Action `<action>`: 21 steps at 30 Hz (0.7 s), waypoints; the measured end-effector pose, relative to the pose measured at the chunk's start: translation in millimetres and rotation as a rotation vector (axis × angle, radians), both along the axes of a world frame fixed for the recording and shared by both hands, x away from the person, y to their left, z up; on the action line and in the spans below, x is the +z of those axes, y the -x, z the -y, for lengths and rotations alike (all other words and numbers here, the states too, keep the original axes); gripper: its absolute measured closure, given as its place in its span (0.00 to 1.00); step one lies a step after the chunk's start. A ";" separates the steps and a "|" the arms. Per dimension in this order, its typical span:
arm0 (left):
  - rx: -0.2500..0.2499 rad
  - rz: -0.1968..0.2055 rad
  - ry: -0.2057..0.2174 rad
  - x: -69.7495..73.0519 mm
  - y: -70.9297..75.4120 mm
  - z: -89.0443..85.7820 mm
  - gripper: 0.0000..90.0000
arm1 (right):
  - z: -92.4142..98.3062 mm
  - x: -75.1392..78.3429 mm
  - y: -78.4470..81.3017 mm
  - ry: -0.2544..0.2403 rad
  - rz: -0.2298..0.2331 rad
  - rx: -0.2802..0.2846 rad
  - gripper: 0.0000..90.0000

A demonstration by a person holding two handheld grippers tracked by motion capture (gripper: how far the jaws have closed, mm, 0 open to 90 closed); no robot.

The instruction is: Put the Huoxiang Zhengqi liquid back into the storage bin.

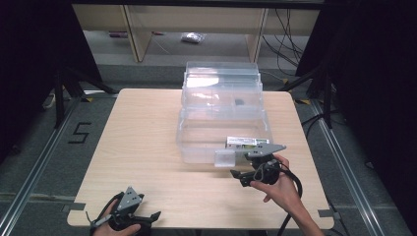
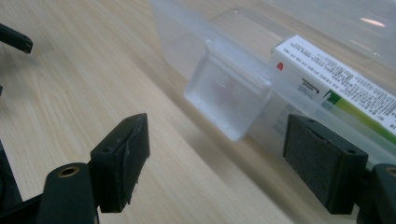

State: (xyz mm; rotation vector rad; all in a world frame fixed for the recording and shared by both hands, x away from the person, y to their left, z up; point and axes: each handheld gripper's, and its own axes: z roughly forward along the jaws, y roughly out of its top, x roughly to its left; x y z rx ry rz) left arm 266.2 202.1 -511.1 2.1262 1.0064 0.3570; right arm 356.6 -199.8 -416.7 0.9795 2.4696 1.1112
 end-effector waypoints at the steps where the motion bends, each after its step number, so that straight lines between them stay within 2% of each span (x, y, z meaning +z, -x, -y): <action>1: 0.000 0.000 0.000 0.0 0.0 0.0 0.17 | 0.7 -3.2 -0.3 0.005 0.017 0.015 0.27; 2: 0.006 0.003 0.007 -0.2 0.1 0.5 0.17 | 1.2 -6.0 2.5 0.006 0.011 -0.005 0.27; 4: 0.003 0.003 0.004 -0.5 0.2 0.5 0.17 | 3.0 -11.4 3.7 0.008 0.023 0.004 0.27; 6: 0.003 0.002 0.006 -0.7 0.2 0.6 0.17 | 4.3 -16.3 7.7 -0.005 0.003 -0.017 0.27; 7: 0.005 0.002 0.005 -0.7 0.0 0.5 0.17 | 4.3 -16.3 7.7 -0.005 0.003 -0.017 0.27; 8: 0.004 0.003 0.005 -0.6 -0.1 0.5 0.17 | 6.2 -22.6 8.3 0.005 0.018 -0.002 0.27; 10: -0.019 0.000 0.000 0.5 0.2 0.1 0.17 | 7.4 -33.0 11.5 0.004 -0.005 0.013 0.27; 11: -0.012 -0.001 0.003 0.5 0.9 0.3 0.17 | 8.0 -34.3 14.4 0.004 -0.031 -0.012 0.27; 13: -0.003 0.004 0.017 0.0 0.8 0.6 0.17 | 9.4 -38.3 15.0 0.002 -0.017 0.018 0.27; 15: 0.004 0.002 0.022 -0.4 0.6 0.9 0.17 | 10.4 -39.2 17.0 0.007 -0.026 0.002 0.27; 18: -0.005 0.005 0.001 0.6 0.6 0.0 0.17 | 12.3 -46.2 20.0 0.001 -0.032 0.000 0.26; 19: -0.013 0.003 -0.003 1.0 0.6 -0.4 0.17 | 13.8 -46.0 21.4 0.015 -0.052 -0.007 0.26; 20: -0.015 0.001 -0.005 1.1 0.8 -0.5 0.17 | 13.1 -47.6 23.2 0.003 -0.062 -0.016 0.26; 21: -0.016 0.002 -0.005 0.9 0.7 -0.6 0.17 | 15.0 -48.8 23.6 0.012 -0.061 -0.012 0.26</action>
